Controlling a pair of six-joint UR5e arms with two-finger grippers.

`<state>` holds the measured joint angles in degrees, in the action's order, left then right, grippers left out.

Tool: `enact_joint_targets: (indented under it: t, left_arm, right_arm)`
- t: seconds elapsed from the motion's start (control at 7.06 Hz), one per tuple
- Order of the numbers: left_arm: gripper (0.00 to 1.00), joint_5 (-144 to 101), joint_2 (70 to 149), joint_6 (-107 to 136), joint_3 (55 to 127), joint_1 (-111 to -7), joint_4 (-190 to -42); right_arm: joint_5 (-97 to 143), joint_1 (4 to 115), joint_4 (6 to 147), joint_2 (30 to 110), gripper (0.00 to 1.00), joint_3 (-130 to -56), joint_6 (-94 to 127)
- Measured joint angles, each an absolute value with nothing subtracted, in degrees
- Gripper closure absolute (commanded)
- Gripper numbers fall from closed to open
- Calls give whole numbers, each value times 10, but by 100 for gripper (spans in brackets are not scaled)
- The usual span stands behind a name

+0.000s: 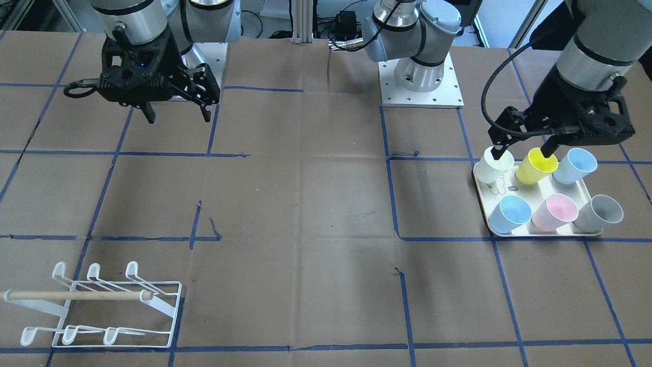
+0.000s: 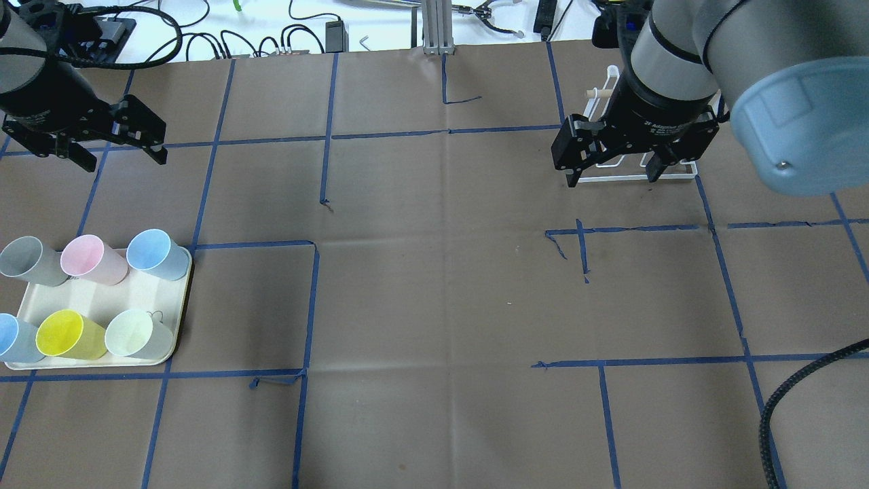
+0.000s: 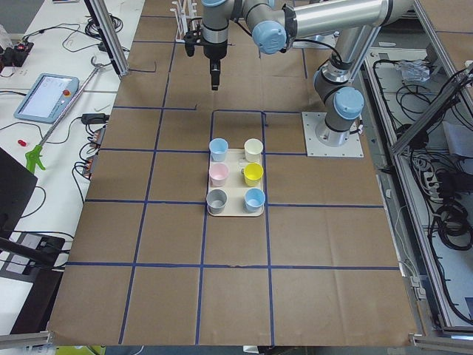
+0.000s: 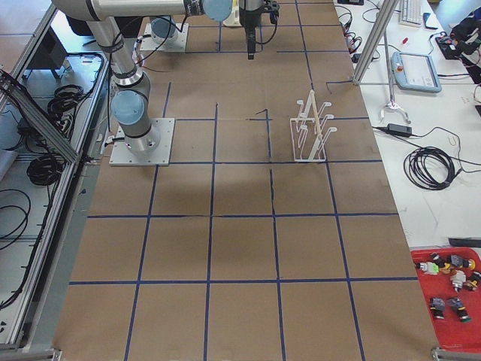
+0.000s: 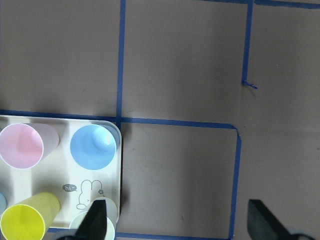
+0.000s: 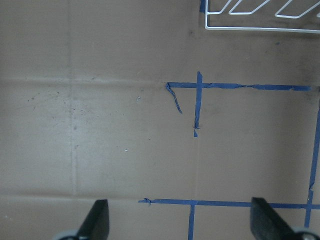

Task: Transfer IKEA cup to right arm and place on rack

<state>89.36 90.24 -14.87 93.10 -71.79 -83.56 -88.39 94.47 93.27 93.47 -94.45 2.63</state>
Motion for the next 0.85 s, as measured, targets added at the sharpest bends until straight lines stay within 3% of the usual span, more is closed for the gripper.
enact_joint_targets:
  t: [0.43, 0.85]
  left_arm:
    - [1, 895, 914, -200, 970, -699, -793]
    - [1, 894, 930, -282, 1090, -658, -648]
  right_arm:
    - [-881, 946, 940, 932, 0, -946, 35]
    - [-880, 946, 950, 929, 0, -949, 37]
